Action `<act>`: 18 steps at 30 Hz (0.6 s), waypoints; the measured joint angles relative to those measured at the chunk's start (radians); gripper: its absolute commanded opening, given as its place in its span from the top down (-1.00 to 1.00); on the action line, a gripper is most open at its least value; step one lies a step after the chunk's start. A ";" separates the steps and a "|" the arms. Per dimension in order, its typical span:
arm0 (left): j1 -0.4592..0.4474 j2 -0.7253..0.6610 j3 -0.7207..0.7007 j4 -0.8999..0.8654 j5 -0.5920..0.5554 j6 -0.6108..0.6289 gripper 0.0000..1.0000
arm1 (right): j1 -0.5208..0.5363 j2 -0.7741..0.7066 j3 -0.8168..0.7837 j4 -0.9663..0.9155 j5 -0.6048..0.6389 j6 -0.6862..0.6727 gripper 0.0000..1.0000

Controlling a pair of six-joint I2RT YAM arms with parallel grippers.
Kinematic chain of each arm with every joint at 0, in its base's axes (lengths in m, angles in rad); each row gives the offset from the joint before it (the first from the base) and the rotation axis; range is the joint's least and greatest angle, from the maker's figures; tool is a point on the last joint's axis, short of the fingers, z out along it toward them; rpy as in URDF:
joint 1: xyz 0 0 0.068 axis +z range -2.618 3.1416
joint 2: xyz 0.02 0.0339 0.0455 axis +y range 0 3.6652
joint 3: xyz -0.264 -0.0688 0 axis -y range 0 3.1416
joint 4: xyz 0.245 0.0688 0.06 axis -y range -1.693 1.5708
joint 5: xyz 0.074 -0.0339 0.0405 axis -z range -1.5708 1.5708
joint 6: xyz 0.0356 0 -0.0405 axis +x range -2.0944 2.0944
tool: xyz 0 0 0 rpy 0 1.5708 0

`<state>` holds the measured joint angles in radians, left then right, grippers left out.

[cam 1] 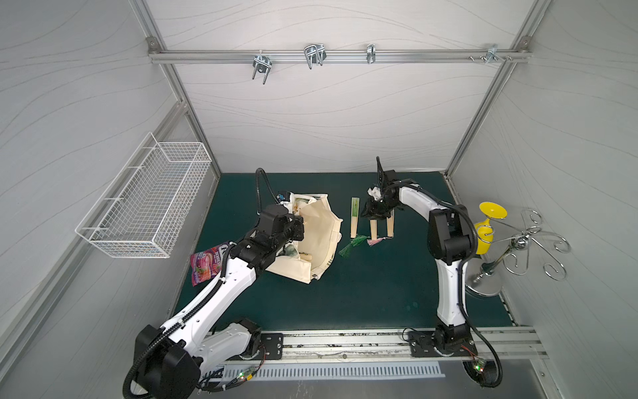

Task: Take out the folding fans from the tote bags
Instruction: Place the folding fan at the center of the board.

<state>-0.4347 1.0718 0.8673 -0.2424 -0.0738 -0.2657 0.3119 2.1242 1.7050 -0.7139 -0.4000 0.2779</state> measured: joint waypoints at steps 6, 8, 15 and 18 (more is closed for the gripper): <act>0.000 0.000 0.000 0.002 0.023 0.005 1.00 | 0.021 -0.262 -0.217 0.122 0.011 0.049 0.16; 0.000 0.000 0.000 0.005 0.029 0.008 1.00 | 0.045 -0.334 -0.282 0.160 0.028 0.064 0.16; 0.001 0.000 0.000 0.008 0.045 0.024 1.00 | 0.252 -0.562 -0.491 0.252 0.122 0.096 0.17; 0.001 0.000 0.000 0.013 0.053 0.028 1.00 | 0.368 -0.641 -0.549 0.281 0.195 0.099 0.16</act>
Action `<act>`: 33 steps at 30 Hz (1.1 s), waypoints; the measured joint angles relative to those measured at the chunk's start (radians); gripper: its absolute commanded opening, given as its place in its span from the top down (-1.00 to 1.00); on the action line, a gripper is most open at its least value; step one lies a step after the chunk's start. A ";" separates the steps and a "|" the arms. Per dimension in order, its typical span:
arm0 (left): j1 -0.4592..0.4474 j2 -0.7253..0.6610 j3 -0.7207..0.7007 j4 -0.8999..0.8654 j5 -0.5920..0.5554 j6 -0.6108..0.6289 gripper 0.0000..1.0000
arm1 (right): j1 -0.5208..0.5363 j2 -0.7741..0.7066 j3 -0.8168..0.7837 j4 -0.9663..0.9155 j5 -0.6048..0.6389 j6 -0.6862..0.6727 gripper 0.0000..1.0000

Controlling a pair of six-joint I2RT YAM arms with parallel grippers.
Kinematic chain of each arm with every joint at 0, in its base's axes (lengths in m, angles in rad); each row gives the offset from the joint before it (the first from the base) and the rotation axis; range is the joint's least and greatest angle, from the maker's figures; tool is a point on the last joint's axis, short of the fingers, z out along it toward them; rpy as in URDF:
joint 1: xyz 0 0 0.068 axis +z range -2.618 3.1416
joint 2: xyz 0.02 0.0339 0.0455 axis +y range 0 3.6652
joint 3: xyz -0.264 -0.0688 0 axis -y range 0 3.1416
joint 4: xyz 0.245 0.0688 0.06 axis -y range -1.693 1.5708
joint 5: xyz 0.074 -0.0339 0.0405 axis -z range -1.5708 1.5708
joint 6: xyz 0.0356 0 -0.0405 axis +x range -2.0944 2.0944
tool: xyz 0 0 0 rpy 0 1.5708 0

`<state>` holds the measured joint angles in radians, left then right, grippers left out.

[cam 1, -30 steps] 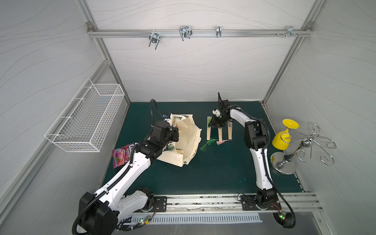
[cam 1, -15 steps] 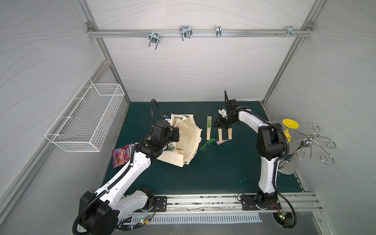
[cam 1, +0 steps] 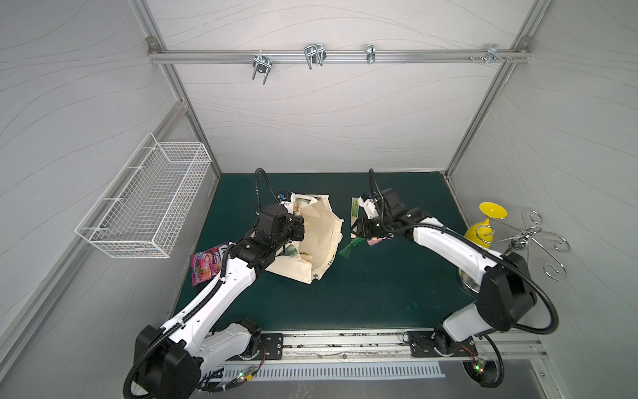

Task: Take out the folding fans from the tote bags
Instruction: Place the folding fan at the center of the board, then pick up the folding fan from the canvas bag.

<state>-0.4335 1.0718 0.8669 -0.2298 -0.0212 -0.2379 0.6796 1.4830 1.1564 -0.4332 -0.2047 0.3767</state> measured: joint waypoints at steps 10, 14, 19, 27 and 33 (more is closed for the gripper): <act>0.002 0.000 -0.025 0.054 0.035 0.002 1.00 | 0.306 -0.117 -0.046 0.095 0.214 -0.009 0.14; 0.002 -0.003 -0.035 0.084 0.079 0.002 1.00 | 0.344 -0.074 -0.045 0.138 0.227 -0.004 0.00; 0.002 -0.029 -0.050 0.101 0.132 0.010 1.00 | 0.346 0.036 -0.039 0.175 0.219 0.015 -0.16; 0.002 -0.059 -0.060 0.101 0.194 0.021 1.00 | 0.347 0.167 0.026 0.187 0.205 0.019 -0.15; 0.002 -0.060 -0.065 0.107 0.213 0.020 1.00 | 0.367 0.211 0.050 0.194 0.209 -0.002 -0.14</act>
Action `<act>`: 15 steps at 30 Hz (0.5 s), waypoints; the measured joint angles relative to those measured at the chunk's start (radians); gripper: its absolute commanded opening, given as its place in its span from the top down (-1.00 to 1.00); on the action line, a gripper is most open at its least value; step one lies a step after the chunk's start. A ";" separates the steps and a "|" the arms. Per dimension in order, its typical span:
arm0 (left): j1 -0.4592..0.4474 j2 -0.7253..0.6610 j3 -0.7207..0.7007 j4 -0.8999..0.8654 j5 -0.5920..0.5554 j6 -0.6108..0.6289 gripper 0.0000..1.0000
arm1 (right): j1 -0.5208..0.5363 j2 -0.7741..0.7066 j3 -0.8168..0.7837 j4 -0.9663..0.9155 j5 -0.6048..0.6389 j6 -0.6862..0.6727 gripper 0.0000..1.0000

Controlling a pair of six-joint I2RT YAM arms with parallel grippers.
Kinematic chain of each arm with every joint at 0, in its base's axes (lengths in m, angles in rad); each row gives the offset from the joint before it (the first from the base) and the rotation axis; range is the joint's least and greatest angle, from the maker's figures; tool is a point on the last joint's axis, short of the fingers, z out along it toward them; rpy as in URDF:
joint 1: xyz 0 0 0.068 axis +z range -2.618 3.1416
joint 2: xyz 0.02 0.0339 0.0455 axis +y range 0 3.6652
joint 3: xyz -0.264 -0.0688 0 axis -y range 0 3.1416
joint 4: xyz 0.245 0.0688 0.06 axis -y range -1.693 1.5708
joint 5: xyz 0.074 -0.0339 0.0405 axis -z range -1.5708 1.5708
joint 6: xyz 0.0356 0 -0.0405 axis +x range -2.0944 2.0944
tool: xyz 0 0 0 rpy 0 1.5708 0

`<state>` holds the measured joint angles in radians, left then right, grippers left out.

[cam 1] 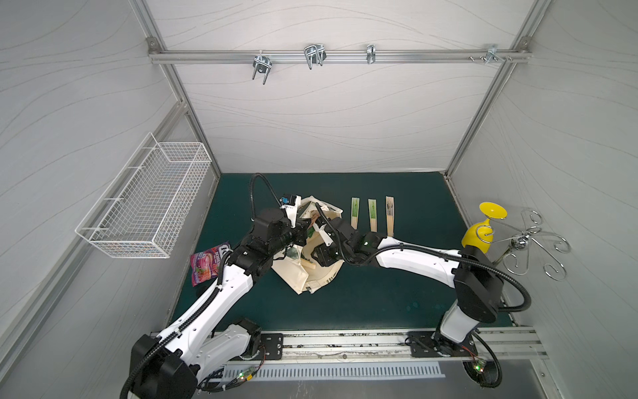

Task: Take out the folding fans from the tote bags
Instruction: Pick up the folding fan from the canvas bag.

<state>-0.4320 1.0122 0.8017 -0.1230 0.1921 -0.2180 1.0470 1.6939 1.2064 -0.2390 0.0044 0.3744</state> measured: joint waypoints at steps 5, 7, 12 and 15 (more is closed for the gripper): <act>0.000 0.000 -0.002 0.002 0.008 -0.002 1.00 | 0.010 0.023 -0.003 0.015 -0.048 -0.019 -0.13; 0.000 0.000 -0.002 0.002 0.008 -0.002 1.00 | 0.010 0.034 -0.003 0.024 -0.069 -0.027 -0.13; 0.000 0.000 -0.002 0.002 0.010 -0.003 1.00 | 0.010 0.072 -0.012 0.039 -0.101 -0.051 -0.13; 0.000 0.000 -0.002 0.002 0.010 -0.003 1.00 | 0.010 0.094 -0.014 0.043 -0.111 -0.067 -0.13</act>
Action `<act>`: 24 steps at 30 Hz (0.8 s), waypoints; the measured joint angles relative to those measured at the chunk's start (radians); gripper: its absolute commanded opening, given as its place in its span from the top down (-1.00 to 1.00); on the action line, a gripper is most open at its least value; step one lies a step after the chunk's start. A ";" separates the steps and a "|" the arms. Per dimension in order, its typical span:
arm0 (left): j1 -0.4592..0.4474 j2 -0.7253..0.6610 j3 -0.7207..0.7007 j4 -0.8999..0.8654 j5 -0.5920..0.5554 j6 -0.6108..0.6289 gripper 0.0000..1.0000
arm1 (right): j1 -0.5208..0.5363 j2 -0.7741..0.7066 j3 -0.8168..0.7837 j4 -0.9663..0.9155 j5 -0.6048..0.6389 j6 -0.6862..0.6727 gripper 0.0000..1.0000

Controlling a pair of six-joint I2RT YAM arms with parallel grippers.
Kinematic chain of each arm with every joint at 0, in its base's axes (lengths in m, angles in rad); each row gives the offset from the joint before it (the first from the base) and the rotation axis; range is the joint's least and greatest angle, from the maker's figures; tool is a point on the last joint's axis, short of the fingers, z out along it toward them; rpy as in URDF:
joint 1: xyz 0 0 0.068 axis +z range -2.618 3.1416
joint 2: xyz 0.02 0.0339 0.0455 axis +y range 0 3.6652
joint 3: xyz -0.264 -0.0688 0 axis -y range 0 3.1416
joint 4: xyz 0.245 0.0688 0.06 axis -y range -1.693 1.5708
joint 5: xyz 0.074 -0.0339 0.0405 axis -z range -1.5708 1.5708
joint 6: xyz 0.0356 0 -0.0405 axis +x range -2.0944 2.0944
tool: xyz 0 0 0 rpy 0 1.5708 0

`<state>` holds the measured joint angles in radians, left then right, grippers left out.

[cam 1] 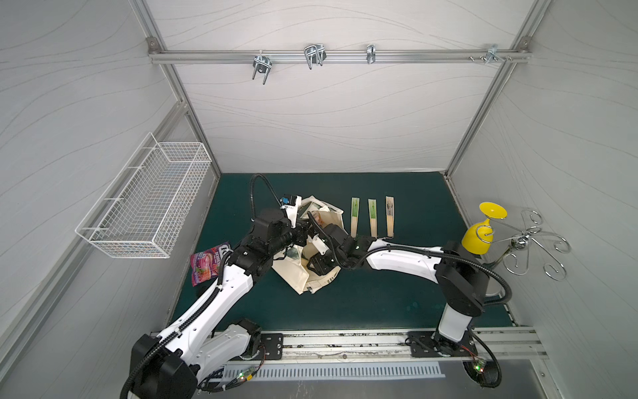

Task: Take out the folding fans from the tote bags
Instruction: Pick up the folding fan from the canvas bag.

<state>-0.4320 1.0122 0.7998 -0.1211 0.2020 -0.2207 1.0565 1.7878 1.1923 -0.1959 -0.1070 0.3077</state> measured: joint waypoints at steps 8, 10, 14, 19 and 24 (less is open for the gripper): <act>0.000 0.000 0.000 0.000 0.000 -0.004 1.00 | 0.000 0.063 0.000 0.019 -0.023 -0.028 -0.09; 0.001 0.000 0.000 0.000 0.000 -0.004 1.00 | 0.000 0.077 0.003 0.030 -0.033 -0.032 -0.05; 0.006 0.000 0.000 0.000 -0.003 -0.005 1.00 | 0.000 0.109 0.030 0.043 -0.053 -0.043 0.03; 0.012 0.000 0.000 0.008 -0.010 -0.013 1.00 | 0.000 0.141 0.066 0.055 -0.075 -0.048 0.32; 0.014 0.000 0.000 0.008 -0.017 -0.016 1.00 | 0.000 0.153 0.080 0.057 -0.098 -0.047 0.54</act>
<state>-0.4183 1.0122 0.7998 -0.1131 0.1852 -0.2363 1.0561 1.9411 1.2720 -0.1390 -0.2050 0.2611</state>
